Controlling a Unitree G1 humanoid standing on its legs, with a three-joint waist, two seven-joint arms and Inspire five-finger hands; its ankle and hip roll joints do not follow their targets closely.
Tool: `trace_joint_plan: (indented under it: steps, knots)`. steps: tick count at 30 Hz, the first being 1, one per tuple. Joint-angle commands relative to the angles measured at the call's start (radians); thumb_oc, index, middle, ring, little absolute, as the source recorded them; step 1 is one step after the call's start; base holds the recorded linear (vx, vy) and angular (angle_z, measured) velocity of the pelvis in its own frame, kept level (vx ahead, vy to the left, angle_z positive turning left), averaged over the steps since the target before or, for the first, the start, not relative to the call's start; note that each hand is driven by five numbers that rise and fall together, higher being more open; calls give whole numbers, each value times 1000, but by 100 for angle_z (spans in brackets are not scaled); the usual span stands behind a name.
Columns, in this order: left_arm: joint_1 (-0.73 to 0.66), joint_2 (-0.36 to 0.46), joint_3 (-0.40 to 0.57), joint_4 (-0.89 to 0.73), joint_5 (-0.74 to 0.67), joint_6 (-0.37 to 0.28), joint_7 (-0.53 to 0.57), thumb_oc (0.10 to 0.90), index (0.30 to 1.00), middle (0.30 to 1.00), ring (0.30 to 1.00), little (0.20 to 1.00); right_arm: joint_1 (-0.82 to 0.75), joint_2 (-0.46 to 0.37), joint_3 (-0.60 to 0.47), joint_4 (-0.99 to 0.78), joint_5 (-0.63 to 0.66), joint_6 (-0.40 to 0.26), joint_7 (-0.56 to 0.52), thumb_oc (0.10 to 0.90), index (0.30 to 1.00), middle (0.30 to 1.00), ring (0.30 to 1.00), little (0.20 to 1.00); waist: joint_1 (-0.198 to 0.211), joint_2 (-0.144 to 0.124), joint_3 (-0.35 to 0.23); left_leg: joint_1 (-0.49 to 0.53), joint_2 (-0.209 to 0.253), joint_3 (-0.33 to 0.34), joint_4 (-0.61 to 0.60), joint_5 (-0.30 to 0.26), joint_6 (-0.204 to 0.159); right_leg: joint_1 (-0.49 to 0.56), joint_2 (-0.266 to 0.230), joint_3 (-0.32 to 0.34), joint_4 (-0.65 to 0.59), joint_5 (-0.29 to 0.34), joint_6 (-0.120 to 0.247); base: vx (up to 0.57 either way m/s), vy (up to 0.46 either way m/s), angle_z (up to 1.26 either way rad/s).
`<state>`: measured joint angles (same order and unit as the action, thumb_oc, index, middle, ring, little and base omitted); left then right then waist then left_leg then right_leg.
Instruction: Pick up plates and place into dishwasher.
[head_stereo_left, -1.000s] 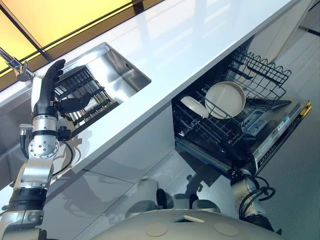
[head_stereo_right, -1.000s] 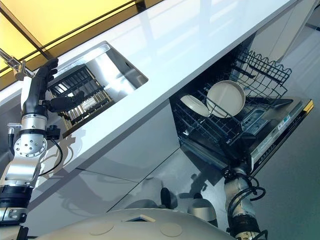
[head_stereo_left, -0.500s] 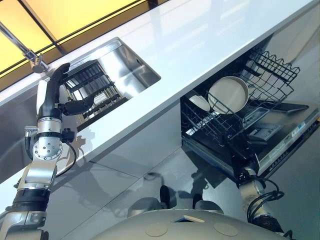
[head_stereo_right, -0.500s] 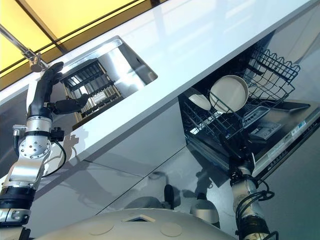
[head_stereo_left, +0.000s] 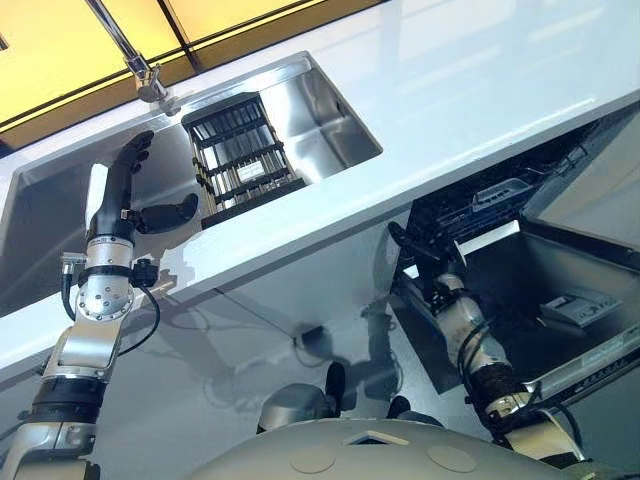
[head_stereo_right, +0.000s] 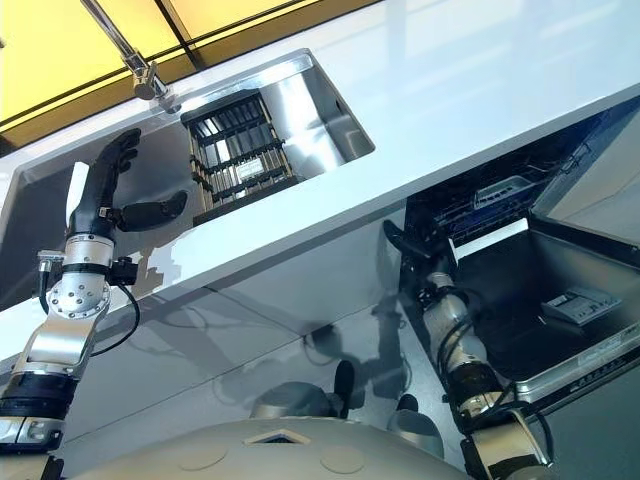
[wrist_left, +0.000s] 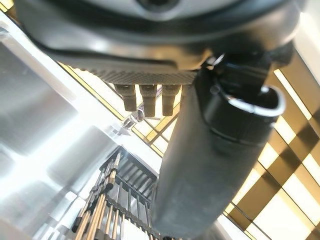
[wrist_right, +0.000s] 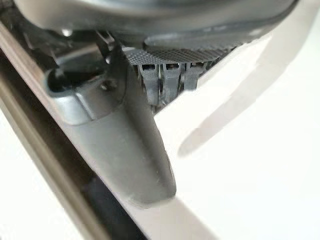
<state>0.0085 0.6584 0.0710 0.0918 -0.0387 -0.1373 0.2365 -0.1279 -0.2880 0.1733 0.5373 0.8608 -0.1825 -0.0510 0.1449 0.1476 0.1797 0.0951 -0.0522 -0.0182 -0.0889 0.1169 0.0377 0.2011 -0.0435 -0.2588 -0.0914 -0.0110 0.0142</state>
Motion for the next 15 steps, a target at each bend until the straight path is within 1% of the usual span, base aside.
trace_joint_plan:
  steps: [1, 4, 9, 13, 15]
  knots:
    - [-79, 46, 58, -24, 11, -109, 34, 800, 900, 900, 900, 900, -189, 67, 29, -164, -22, -110, 99, 800, 900, 900, 900, 900, 16, -37, -43, 56, -61, 20, 50, -167, 12, -63, -48, -22, 122, -62, 56, 21, -30, -4]
    - [-91, 41, 49, -16, 13, -106, 28, 800, 900, 900, 900, 900, -200, 74, 20, -162, -42, -133, 50, 800, 900, 900, 900, 900, 14, -44, -47, 63, -60, 31, 49, -171, 12, -57, -48, -23, 99, -47, 62, 17, -42, -4]
    - [-93, 32, 48, -9, 14, -108, 23, 800, 900, 900, 900, 900, -163, 70, 7, -184, -161, -139, -79, 800, 900, 900, 900, 900, -1, -53, -58, 73, -54, 50, 37, -174, 11, -56, -43, -7, 79, -35, 69, -13, -25, -6]
    - [-75, 15, 58, -20, 28, -114, 28, 800, 900, 900, 900, 900, -83, 59, -25, -205, -182, -118, -90, 800, 900, 900, 900, 900, -24, -64, -61, 80, -48, 65, 32, -177, 11, -55, -35, 10, 67, -30, 71, -49, -38, -9]
    - [-64, 4, 68, -29, 35, -116, 28, 800, 900, 900, 900, 900, -37, 49, -47, -220, -204, -96, -81, 800, 900, 900, 900, 900, -39, -69, -62, 83, -44, 73, 29, -178, 11, -54, -30, 20, 64, -30, 71, -71, -35, -6]
